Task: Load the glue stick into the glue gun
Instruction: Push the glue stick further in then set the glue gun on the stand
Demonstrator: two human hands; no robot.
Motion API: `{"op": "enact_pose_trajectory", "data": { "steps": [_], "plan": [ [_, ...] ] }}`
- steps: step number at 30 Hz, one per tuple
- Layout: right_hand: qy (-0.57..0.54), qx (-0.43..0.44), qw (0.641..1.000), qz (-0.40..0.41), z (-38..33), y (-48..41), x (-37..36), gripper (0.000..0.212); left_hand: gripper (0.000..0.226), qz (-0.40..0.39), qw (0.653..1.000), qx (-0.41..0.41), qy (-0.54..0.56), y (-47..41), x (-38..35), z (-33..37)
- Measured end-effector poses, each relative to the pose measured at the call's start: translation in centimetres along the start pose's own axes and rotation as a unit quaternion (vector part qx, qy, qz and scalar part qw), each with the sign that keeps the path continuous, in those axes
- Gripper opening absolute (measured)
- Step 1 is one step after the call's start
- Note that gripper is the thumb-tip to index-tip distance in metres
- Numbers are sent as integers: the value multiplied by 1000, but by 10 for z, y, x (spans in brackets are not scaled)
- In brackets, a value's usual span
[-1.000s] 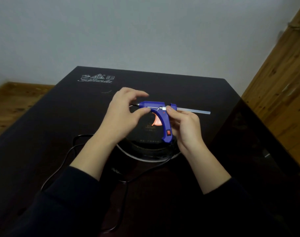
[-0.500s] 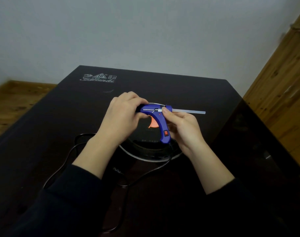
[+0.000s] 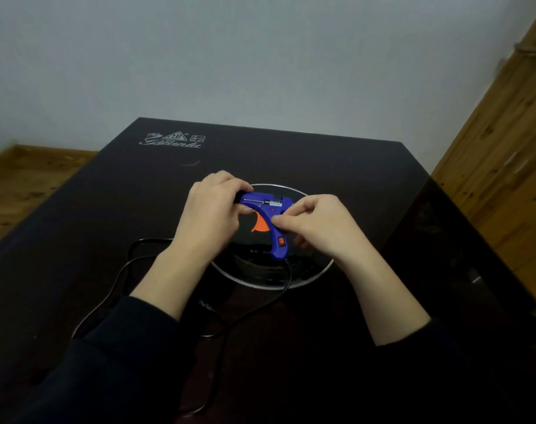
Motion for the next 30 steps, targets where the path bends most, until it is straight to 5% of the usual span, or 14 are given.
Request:
{"op": "enact_pose_trajectory", "data": {
  "steps": [11, 30],
  "plan": [
    [217, -57, 974, -16, -2, 4, -18, 26, 34, -94, 988, 85, 90, 3, -29, -20],
    [244, -77, 966, -32, 6, 0, -26, 30, 36, -165, 976, 117, 82, 5, -42, -31]
  ]
}}
Point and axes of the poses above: each hand's wrist, its own y-axis away from the middle knuckle, its own x-axis out of the back of the hand, z = x × y, the point moved 9 cm from there along -y, towards the middle knuckle, and after that the axes turned 13 degrees about -z, right-handed, at the moved point
